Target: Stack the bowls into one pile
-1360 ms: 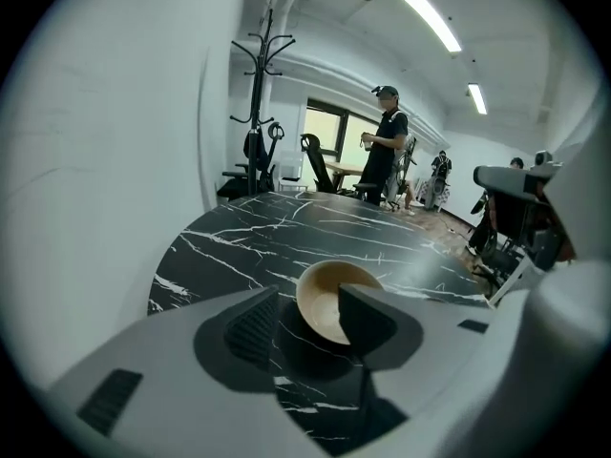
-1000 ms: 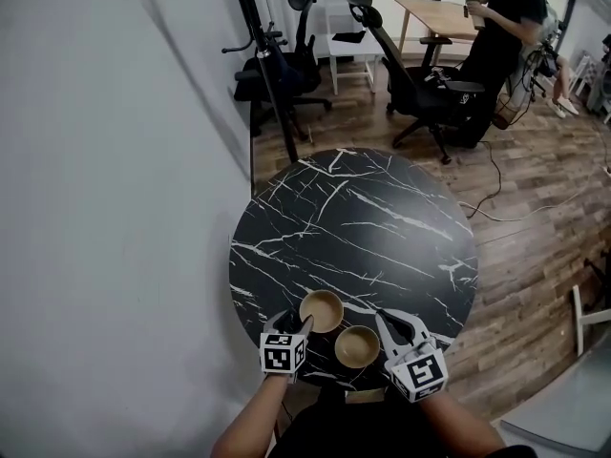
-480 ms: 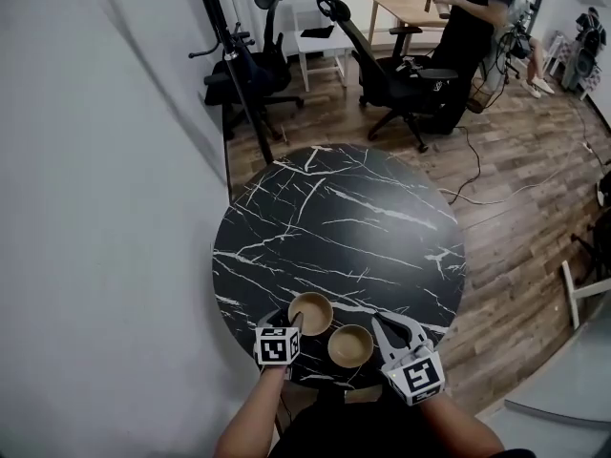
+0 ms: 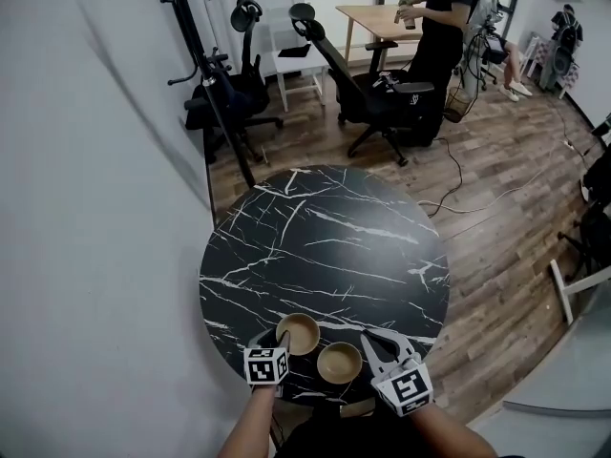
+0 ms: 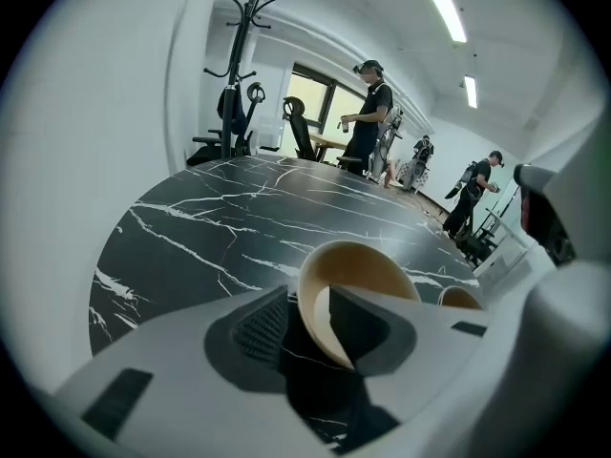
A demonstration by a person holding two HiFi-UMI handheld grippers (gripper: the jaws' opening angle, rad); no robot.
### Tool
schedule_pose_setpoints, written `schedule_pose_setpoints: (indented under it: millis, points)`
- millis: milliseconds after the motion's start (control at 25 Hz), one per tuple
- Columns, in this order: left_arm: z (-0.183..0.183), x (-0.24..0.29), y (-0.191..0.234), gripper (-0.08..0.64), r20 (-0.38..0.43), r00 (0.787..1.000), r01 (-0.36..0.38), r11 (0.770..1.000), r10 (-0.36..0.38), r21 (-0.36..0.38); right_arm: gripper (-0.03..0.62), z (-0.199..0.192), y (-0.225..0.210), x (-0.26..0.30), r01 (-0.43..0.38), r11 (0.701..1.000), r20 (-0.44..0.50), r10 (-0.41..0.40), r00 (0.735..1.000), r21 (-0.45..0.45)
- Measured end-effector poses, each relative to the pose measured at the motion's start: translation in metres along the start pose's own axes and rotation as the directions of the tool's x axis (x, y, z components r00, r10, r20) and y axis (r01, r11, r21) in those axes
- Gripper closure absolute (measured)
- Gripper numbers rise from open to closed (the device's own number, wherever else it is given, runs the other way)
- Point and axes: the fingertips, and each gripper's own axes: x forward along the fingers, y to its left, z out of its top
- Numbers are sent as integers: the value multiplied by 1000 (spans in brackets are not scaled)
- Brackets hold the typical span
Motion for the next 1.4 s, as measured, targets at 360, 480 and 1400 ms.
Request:
schedule_pose_setpoints:
  millis: [360,480,1400]
  points:
    - [-1,7,7,505,-7,998,-64,997,64,49,583,-17,-14,-10,29,999,8,-29,1000,14]
    - [1,7,9,515,-9,996,-84,994,85,64,583,-9,-20,-12,45,999,13,-45,999,11]
    - [24,-35,-7,529,69,993,-92,995,94,-33,583,-7,-23,-8,-50,999,39,49,998,8]
